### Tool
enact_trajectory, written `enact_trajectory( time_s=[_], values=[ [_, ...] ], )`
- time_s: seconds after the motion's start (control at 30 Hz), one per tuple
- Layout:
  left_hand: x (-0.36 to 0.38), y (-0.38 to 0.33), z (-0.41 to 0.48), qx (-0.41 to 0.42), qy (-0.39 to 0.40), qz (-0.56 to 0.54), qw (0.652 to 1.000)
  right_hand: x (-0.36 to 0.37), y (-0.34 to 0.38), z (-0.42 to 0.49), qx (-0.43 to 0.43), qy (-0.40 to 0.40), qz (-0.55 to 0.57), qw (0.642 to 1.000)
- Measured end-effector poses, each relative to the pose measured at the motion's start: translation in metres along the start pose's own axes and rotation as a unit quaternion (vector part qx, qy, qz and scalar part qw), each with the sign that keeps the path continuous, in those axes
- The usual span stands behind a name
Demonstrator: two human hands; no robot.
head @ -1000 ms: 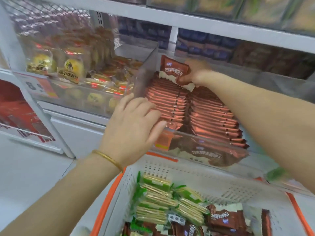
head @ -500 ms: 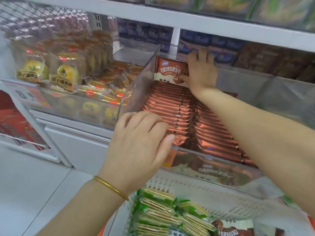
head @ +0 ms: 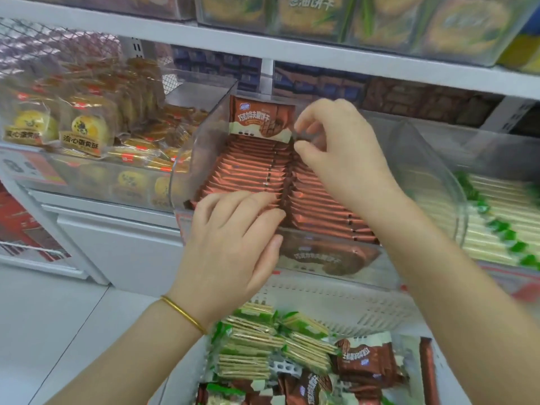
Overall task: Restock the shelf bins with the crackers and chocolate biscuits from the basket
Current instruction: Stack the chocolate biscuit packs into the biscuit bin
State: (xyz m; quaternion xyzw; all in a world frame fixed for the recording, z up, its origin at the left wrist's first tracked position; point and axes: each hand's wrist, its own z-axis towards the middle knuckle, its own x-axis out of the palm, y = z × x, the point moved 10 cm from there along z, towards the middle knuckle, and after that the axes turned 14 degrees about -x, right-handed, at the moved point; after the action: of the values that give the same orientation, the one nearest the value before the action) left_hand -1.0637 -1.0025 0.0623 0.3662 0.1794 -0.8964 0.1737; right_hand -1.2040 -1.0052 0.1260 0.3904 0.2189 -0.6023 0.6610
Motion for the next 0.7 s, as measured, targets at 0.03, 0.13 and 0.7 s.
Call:
enact_trajectory(
  time_s=[0.03,0.13,0.7],
  values=[
    [-0.002,-0.012,-0.005,0.016,-0.005,-0.004,1.000,-0.018,0.017,-0.035,-0.010,-0.008,0.040,0.999],
    [0.000,-0.045,-0.028,0.062,-0.007,-0.014,0.998,-0.020,0.017,-0.145,0.064,0.083,0.154,0.983],
    [0.094,-0.106,-0.123,0.096,0.254,-0.010,0.962,0.129,-0.146,-0.388,0.269,0.387,-0.127,0.873]
  ],
)
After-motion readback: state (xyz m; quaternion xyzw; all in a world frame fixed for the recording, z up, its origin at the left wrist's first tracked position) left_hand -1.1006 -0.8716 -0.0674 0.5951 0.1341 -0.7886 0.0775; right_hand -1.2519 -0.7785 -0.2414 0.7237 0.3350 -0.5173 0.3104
